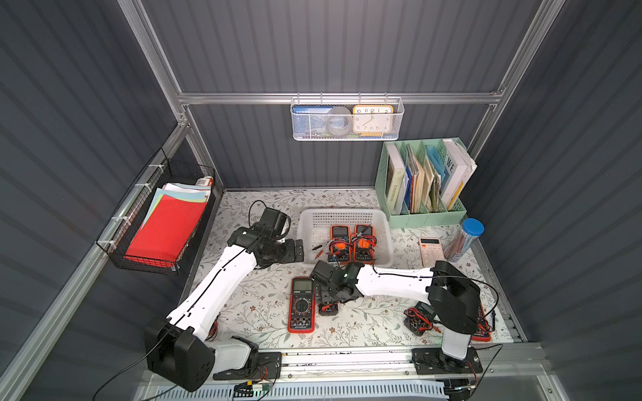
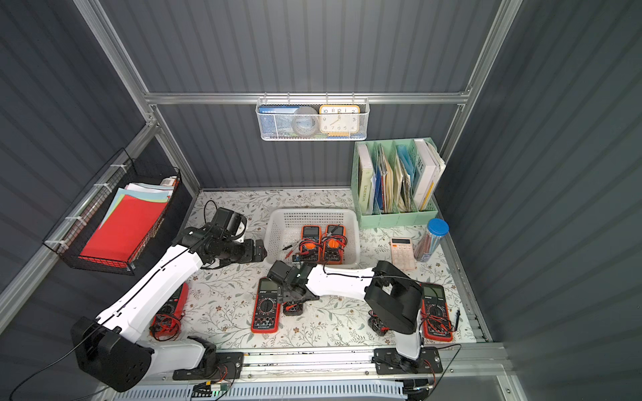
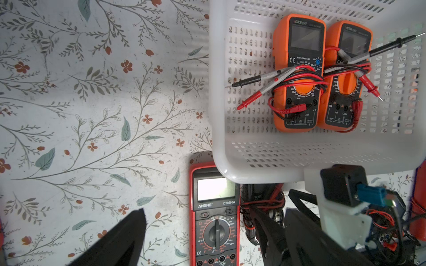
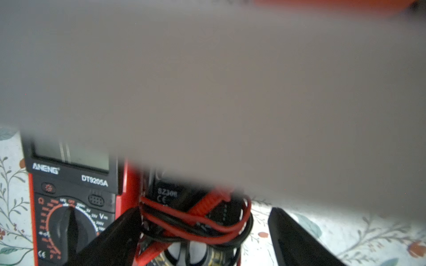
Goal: Put the multimeter into the basket
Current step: Pick up the multimeter from the center of the board.
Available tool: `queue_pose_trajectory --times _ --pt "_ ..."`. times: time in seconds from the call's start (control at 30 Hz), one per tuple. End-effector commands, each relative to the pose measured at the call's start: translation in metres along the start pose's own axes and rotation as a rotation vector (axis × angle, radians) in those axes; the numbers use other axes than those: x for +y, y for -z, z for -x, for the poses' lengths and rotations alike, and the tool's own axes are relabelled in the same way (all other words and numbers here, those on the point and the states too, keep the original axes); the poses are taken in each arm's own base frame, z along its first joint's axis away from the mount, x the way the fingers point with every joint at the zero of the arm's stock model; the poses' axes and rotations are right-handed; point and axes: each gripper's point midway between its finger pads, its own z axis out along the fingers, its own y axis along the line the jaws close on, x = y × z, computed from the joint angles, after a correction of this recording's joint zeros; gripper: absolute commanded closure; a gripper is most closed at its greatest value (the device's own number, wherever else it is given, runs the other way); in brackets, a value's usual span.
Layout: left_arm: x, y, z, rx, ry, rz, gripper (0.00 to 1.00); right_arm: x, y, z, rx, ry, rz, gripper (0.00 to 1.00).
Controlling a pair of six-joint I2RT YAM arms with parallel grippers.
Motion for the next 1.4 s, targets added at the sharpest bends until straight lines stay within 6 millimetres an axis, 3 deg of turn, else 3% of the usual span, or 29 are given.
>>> queue_pose_trajectory --times 0.0,0.43,0.67,0.9,1.07,1.13,1.23,1.27,1.37 --pt "0.000 0.002 -0.005 0.013 -0.024 -0.003 0.01 -0.021 -0.009 -0.028 0.093 0.000 -0.074 0.08" --pt "0.000 0.005 -0.006 0.009 -0.027 -0.003 0.01 -0.017 -0.038 -0.046 0.160 0.081 -0.153 0.08" --pt "-0.002 0.006 -0.004 0.003 -0.027 -0.009 0.01 -0.021 -0.041 -0.055 0.178 0.070 -0.152 0.21" --pt "-0.003 0.006 -0.004 0.003 -0.028 -0.013 0.01 -0.025 -0.033 -0.053 0.157 0.067 -0.149 0.41" --pt "-0.003 0.007 -0.002 0.000 -0.027 -0.014 0.01 -0.027 -0.025 -0.048 0.132 0.065 -0.151 0.47" --pt "-0.003 0.007 -0.002 -0.001 -0.027 -0.015 0.01 -0.028 -0.020 -0.045 0.117 0.065 -0.148 0.44" --pt "-0.003 0.007 -0.001 -0.004 -0.028 -0.013 0.01 -0.032 -0.015 -0.044 0.118 0.079 -0.173 0.14" --pt "-0.003 0.007 -0.001 -0.004 -0.029 -0.011 0.01 -0.033 -0.013 -0.045 0.120 0.083 -0.180 0.09" --pt "-0.002 0.007 0.002 -0.012 -0.029 -0.003 0.01 -0.032 -0.006 -0.044 0.111 0.088 -0.167 0.06"
